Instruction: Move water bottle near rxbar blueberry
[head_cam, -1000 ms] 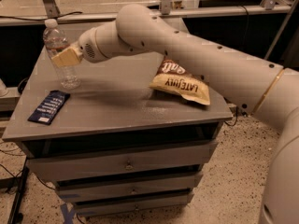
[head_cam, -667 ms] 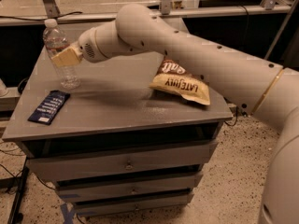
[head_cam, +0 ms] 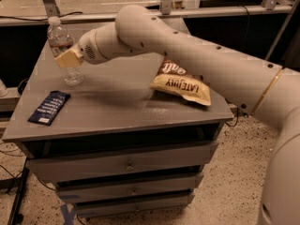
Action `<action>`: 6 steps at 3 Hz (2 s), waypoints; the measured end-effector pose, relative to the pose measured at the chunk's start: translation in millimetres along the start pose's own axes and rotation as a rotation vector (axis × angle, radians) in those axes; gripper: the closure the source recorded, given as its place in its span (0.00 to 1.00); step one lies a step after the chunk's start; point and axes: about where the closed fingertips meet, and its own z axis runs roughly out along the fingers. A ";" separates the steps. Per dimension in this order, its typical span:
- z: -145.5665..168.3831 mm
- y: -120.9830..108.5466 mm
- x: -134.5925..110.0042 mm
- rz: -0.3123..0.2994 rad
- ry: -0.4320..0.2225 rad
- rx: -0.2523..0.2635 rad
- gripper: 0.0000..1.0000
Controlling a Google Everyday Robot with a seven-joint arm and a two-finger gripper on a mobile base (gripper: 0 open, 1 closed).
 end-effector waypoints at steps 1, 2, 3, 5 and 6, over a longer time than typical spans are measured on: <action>-2.5 -7.7 5.4 0.009 0.041 -0.040 0.00; -12.9 -13.3 2.5 0.001 0.043 -0.028 0.00; -53.8 -38.1 -19.2 -0.049 0.026 0.045 0.00; -185.4 -99.5 -95.2 -0.188 -0.049 0.285 0.00; -185.4 -99.4 -95.2 -0.188 -0.049 0.285 0.00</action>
Offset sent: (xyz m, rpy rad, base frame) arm 0.0083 -0.0126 -0.0043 -0.0302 0.0430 0.0373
